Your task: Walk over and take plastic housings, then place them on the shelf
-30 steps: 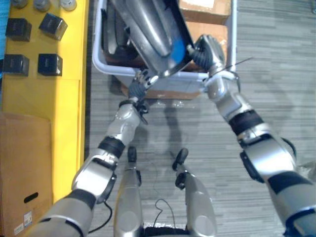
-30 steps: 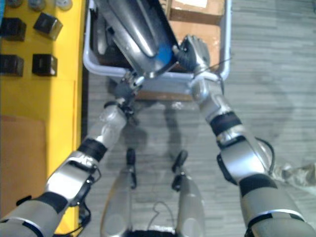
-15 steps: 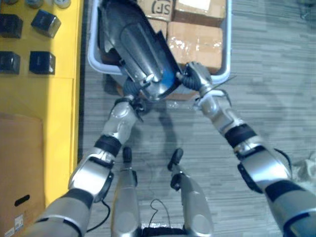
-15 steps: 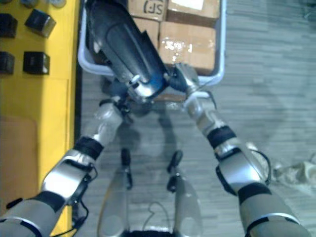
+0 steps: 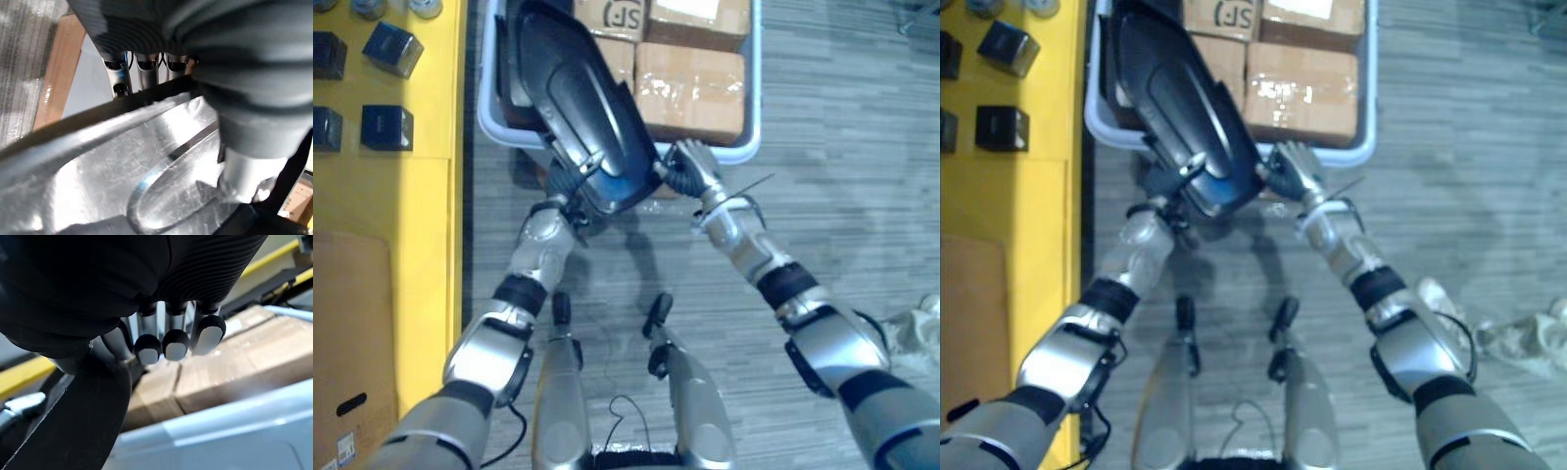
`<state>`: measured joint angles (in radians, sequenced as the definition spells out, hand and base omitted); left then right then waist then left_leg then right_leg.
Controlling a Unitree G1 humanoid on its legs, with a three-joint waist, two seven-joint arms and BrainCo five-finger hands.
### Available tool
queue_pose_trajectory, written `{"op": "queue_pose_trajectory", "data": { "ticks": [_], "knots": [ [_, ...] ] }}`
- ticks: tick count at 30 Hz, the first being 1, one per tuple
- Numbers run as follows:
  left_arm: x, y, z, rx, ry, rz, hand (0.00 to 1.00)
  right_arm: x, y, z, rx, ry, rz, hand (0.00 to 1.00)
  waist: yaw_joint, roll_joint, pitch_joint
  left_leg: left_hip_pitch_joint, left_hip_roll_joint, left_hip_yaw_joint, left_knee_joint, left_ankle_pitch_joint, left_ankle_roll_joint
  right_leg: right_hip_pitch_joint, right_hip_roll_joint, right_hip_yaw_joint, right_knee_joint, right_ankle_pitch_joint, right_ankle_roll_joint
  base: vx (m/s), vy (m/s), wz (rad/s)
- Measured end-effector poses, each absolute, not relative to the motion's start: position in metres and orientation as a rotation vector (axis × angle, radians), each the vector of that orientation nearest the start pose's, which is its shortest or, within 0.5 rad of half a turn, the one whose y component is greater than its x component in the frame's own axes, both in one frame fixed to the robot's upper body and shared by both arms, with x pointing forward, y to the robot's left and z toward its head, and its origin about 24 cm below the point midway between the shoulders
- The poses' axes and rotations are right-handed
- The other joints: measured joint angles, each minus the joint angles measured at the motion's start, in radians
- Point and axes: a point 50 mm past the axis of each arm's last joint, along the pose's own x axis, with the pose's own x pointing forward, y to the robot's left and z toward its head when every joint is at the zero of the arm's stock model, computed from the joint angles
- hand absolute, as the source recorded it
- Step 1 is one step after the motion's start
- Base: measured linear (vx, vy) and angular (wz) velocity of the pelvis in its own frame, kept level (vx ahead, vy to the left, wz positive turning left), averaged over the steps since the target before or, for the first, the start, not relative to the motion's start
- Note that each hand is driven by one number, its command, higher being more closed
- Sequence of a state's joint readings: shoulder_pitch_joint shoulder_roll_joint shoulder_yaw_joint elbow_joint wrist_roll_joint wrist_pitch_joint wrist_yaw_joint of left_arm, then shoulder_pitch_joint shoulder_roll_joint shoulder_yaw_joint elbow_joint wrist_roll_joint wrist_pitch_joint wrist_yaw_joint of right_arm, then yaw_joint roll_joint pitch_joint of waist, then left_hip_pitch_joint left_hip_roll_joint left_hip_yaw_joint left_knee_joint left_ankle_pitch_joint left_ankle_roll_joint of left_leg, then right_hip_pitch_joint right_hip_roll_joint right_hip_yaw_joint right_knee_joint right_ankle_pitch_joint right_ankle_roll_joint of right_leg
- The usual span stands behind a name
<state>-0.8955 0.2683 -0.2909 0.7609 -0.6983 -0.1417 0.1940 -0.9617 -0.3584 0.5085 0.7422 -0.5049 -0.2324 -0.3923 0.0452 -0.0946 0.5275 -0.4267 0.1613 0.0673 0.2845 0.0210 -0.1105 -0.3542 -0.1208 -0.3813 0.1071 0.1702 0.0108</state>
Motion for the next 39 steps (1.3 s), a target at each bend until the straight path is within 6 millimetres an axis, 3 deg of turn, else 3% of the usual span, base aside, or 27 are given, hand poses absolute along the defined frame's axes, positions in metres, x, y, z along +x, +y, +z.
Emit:
{"op": "queue_pose_trajectory", "data": {
  "ticks": [6, 14, 18, 19, 25, 32, 36, 39],
  "knots": [
    [0.387, 0.13, 0.164, -0.143, -0.263, -0.015, 1.0, 0.374, -0.098, 0.174, -0.988, -0.711, 0.018, 1.0, 0.007, -0.007, -0.003, 0.076, -0.003, 0.016, -0.038, -0.001, -0.002, 0.066, -0.001, -0.001, -0.034, -0.002, 0.003, 0.02, -0.001, -0.02],
    [0.358, 0.13, 0.177, -0.046, -0.469, 0.006, 1.0, 0.347, -0.099, 0.165, -0.858, -0.786, -0.011, 1.0, 0.01, -0.008, -0.007, 0.244, -0.013, 0.025, -0.125, 0.007, -0.008, 0.218, -0.002, -0.01, -0.086, -0.007, 0.008, 0.07, -0.004, 0.01],
    [0.347, 0.129, 0.16, -0.015, -0.457, 0.017, 1.0, 0.336, -0.1, 0.144, -0.833, -0.741, 0.013, 1.0, 0.016, -0.008, -0.107, 0.265, -0.023, 0.026, -0.179, 0.014, -0.01, 0.251, 0.004, -0.026, -0.163, 0.006, 0.02, 0.1, -0.003, 0.08],
    [0.344, 0.127, 0.156, -0.017, -0.453, 0.018, 1.0, 0.334, -0.101, 0.139, -0.827, -0.726, 0.02, 0.0, 0.021, -0.006, -0.129, 0.279, -0.026, 0.027, -0.19, 0.016, -0.01, 0.269, 0.006, -0.027, -0.185, 0.012, 0.024, 0.12, 0.001, 0.01],
    [0.331, 0.13, 0.155, -0.014, -0.494, 0.087, 1.0, 0.326, -0.099, 0.133, -0.68, -0.694, 0.034, 0.0, 0.024, 0.018, -0.199, 0.339, -0.037, 0.035, -0.224, 0.016, -0.01, 0.308, -0.003, -0.021, -0.188, 0.007, 0.032, 0.09, 0.015, -0.03],
    [0.309, 0.126, 0.136, 0.068, -0.53, 0.182, 1.0, 0.309, -0.1, 0.104, -0.45, -0.544, 0.066, 0.0, 0.024, 0.043, -0.291, 0.397, -0.036, 0.034, -0.247, 0.007, -0.013, 0.353, -0.003, -0.027, -0.197, -0.029, 0.04, 0.0, 0.0, 0.0],
    [0.293, 0.136, 0.139, 0.122, -0.598, 0.252, 1.0, 0.299, -0.097, 0.107, -0.28, -0.522, 0.124, 0.0, 0.021, 0.062, -0.33, 0.409, -0.033, 0.045, -0.255, 0.005, -0.015, 0.355, -0.001, -0.028, -0.197, -0.031, 0.04, -0.01, -0.009, -0.07],
    [0.286, 0.155, 0.138, 0.114, -0.604, 0.392, 1.0, 0.299, -0.11, 0.107, -0.161, -0.497, 0.09, 0.0, 0.02, 0.077, -0.351, 0.413, -0.034, 0.045, -0.257, 0.005, -0.015, 0.356, 0.0, -0.029, -0.197, -0.029, 0.045, 0.02, 0.0, 0.0]
  ]
}}
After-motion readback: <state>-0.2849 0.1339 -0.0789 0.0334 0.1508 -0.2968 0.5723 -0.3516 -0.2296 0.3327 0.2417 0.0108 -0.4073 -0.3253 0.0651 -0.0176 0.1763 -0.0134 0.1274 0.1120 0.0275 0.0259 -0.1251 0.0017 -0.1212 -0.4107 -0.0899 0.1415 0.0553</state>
